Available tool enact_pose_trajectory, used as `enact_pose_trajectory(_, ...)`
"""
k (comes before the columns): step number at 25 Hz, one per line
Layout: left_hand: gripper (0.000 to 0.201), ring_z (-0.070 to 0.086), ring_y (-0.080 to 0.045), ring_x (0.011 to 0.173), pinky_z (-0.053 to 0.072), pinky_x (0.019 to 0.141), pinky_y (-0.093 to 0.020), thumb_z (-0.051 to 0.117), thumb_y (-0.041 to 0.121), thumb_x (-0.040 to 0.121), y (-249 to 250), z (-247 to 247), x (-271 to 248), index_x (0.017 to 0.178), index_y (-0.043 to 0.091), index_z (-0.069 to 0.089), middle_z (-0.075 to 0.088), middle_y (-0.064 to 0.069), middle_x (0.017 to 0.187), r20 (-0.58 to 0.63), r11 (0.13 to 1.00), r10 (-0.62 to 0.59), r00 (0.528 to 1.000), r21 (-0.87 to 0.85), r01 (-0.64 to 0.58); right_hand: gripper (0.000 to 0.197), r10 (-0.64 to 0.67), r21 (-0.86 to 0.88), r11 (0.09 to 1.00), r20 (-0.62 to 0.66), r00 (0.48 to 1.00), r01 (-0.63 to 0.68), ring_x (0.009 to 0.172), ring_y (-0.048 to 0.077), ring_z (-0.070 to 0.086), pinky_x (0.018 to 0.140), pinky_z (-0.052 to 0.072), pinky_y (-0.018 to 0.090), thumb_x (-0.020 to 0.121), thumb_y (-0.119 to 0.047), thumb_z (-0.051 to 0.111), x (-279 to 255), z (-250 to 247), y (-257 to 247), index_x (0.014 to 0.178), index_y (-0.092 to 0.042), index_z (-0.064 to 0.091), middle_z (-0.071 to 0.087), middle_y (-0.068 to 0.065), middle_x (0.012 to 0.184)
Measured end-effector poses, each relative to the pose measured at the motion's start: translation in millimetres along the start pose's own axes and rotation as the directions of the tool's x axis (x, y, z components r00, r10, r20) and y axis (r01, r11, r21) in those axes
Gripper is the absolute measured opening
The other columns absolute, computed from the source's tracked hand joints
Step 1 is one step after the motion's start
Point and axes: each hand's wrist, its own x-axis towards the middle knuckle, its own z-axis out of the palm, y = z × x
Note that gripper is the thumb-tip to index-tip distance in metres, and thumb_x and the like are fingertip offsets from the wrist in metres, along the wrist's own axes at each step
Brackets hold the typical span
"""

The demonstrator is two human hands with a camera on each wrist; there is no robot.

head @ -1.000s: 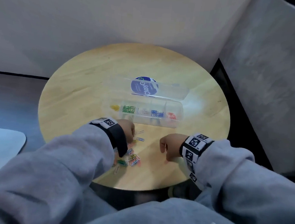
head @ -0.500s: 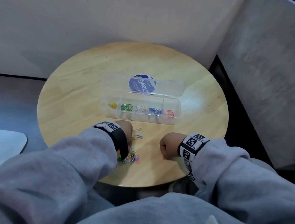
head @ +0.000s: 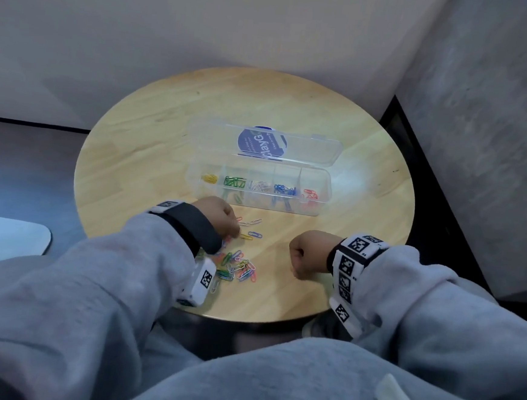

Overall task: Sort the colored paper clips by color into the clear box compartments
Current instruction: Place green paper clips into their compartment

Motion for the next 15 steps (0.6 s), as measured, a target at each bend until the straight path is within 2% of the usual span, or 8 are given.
enact_pose_trajectory(1,0.019,0.054,-0.019,0.061,0.042,0.060,-0.023,0.066,0.008,0.080,-5.7,-6.5,-4.0,0.064,0.013,0.057,0.061,-0.005,0.066,-0.003,0.988,0.004,1.000,-0.157,-0.004,0.020,0.008,0.152,0.988,-0.024,1.000,-0.004,0.074,0.021,0.062,0.071,0.053,0.031,0.077,-0.010,0.057,0.6,-2.5,-2.9,0.064,-0.023,0.049,0.068,0.000,0.079)
enact_pose_trajectory(3,0.024,0.056,-0.018,0.054,0.045,0.054,-0.023,0.059,0.001,0.085,-19.8,-19.1,-8.5,0.065,0.011,0.051,0.060,-0.012,0.069,-0.025,0.899,-0.001,1.000,-0.438,-0.010,0.023,0.029,0.449,0.894,-0.030,0.999,-0.012,0.061,0.017,0.057,0.064,0.051,0.026,0.078,0.000,0.057,1.6,-7.1,-10.4,0.069,-0.022,0.055,0.064,0.002,0.071)
enact_pose_trajectory(5,0.024,0.054,-0.007,0.038,0.045,0.042,-0.016,0.053,-0.002,0.089,-38.1,-28.9,-13.0,0.070,0.012,0.050,0.055,-0.010,0.066,-0.055,0.815,-0.063,0.996,-0.579,0.020,0.024,0.044,0.623,0.782,0.004,0.999,-0.037,0.056,0.014,0.054,0.056,0.050,0.018,0.086,0.003,0.052,4.2,-10.6,-19.0,0.073,-0.016,0.059,0.059,0.005,0.066)
enact_pose_trajectory(7,0.022,0.052,-0.006,0.034,0.044,0.038,-0.013,0.048,-0.002,0.091,-54.2,-33.0,-16.9,0.074,0.011,0.053,0.050,-0.008,0.065,-0.068,0.751,-0.128,0.989,-0.658,0.052,0.028,0.083,0.733,0.673,0.056,0.995,-0.097,0.054,0.017,0.051,0.049,0.048,0.017,0.091,0.006,0.043,8.1,-11.5,-28.4,0.071,-0.010,0.056,0.053,0.009,0.062)
enact_pose_trajectory(9,0.024,0.051,-0.012,0.044,0.044,0.037,-0.013,0.045,-0.001,0.093,-66.5,-30.4,-18.9,0.075,0.008,0.055,0.048,-0.008,0.065,-0.053,0.722,-0.155,0.987,-0.688,0.076,0.032,0.122,0.831,0.521,0.151,0.981,-0.193,0.046,0.018,0.046,0.041,0.041,0.019,0.091,0.008,0.033,11.4,-9.2,-38.2,0.067,-0.006,0.046,0.045,0.010,0.054)
enact_pose_trajectory(11,0.026,0.048,-0.015,0.049,0.042,0.035,-0.013,0.042,-0.002,0.094,-70.8,-25.9,-18.8,0.074,0.006,0.055,0.049,-0.009,0.064,-0.037,0.722,-0.178,0.983,-0.684,0.105,0.031,0.125,0.871,0.411,0.240,0.963,-0.270,0.038,0.017,0.043,0.042,0.033,0.018,0.088,0.008,0.025,12.7,-5.9,-46.4,0.065,-0.009,0.039,0.041,0.010,0.051)
enact_pose_trajectory(14,0.025,0.045,-0.013,0.044,0.038,0.036,-0.014,0.037,-0.002,0.092,-65.4,-28.6,-15.6,0.075,0.007,0.052,0.045,-0.008,0.062,-0.073,0.714,-0.238,0.968,-0.689,0.124,0.027,0.103,0.886,0.380,0.243,0.964,-0.264,0.052,0.020,0.045,0.049,0.034,0.024,0.086,0.006,0.026,14.0,-2.6,-51.1,0.067,-0.007,0.042,0.041,0.013,0.062)
enact_pose_trajectory(15,0.023,0.042,-0.015,0.046,0.036,0.042,-0.016,0.038,-0.001,0.092,-64.1,-31.4,-14.7,0.074,0.007,0.051,0.043,-0.008,0.062,-0.095,0.728,-0.243,0.965,-0.676,0.117,0.025,0.106,0.868,0.435,0.216,0.970,-0.241,0.054,0.021,0.045,0.050,0.035,0.025,0.088,0.003,0.030,13.8,-3.7,-51.8,0.069,-0.007,0.044,0.042,0.012,0.063)
